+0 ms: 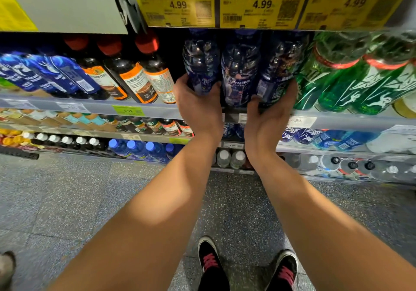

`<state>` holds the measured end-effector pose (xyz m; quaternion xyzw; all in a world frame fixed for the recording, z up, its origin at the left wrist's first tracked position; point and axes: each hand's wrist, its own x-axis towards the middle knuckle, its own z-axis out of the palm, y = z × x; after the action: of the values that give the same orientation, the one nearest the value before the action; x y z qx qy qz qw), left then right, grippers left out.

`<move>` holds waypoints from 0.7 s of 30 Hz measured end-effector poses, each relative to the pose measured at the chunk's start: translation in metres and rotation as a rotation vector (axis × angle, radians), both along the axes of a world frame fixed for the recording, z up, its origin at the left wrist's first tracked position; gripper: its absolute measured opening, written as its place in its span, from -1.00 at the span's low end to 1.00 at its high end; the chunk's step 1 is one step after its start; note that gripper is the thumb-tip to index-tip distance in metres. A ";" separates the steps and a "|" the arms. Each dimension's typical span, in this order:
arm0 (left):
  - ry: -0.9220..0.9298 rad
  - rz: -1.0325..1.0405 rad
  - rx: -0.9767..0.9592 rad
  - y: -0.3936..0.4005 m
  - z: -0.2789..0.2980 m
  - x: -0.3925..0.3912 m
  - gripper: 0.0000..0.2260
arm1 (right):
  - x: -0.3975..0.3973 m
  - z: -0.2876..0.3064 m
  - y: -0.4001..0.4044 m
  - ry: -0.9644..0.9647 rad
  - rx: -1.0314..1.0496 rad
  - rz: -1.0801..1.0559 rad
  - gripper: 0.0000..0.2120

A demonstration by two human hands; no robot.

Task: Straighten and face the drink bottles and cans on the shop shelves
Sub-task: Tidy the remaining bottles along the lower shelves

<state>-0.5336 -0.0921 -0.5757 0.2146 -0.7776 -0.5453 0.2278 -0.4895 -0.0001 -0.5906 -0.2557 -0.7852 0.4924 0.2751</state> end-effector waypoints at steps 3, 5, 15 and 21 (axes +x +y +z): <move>-0.001 -0.042 0.021 -0.003 -0.001 0.000 -0.51 | -0.008 0.005 -0.002 -0.008 -0.003 -0.014 -0.28; -0.006 -0.084 0.031 -0.007 -0.003 -0.001 -0.52 | -0.012 0.008 0.000 0.002 0.018 -0.034 -0.29; 0.032 -0.321 0.046 -0.033 -0.007 0.002 -0.58 | -0.015 0.011 0.016 -0.038 0.059 -0.087 -0.34; -0.019 -0.349 0.034 -0.033 -0.003 0.005 -0.57 | -0.010 0.016 0.015 -0.021 0.036 -0.095 -0.35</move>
<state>-0.5290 -0.1254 -0.5792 0.0853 -0.7959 -0.5875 0.1184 -0.4993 0.0153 -0.5750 -0.2928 -0.7836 0.4621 0.2945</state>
